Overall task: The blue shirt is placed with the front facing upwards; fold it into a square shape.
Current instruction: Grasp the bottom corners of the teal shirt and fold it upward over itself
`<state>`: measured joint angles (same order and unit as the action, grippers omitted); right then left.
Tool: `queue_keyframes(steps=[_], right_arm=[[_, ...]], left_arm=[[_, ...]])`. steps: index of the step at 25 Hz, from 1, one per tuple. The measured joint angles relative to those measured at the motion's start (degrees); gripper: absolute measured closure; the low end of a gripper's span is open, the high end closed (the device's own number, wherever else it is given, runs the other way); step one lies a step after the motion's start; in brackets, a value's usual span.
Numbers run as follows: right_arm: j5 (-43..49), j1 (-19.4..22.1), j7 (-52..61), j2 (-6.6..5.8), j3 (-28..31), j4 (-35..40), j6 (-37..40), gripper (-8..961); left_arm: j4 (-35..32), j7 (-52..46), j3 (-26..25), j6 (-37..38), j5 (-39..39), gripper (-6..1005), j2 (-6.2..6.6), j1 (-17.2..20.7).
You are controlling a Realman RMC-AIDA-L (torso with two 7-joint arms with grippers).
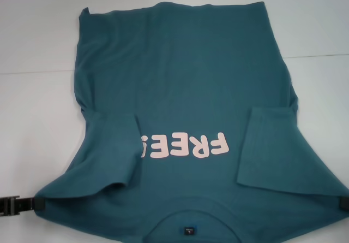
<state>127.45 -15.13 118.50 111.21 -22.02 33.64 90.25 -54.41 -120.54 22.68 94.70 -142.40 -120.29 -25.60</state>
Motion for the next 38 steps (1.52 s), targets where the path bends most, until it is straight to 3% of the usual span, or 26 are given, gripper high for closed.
queue_keyframes(steps=[10, 28, 34, 38], right_arm=[[0.1, 2.4, -1.5, -1.41, 1.4, 0.6, 1.8, 922], [0.4, 8.3, -4.2, -1.69, 3.7, 0.5, 5.7, 921], [0.4, 6.1, -4.4, -1.89, 4.9, 0.5, 5.6, 921], [0.2, 2.5, -4.4, -1.85, 5.4, 0.3, 4.2, 921]], left_arm=[[0.2, 1.2, -0.6, 4.6, 0.3, 993, -0.59, 2.0], [-0.3, 2.5, -0.5, 12.3, -0.1, 992, -0.6, 2.9], [1.5, 2.8, -0.7, 11.8, 1.2, 993, -0.28, 1.2], [5.2, 2.9, -0.5, 8.2, 2.6, 992, 0.36, -2.6]])
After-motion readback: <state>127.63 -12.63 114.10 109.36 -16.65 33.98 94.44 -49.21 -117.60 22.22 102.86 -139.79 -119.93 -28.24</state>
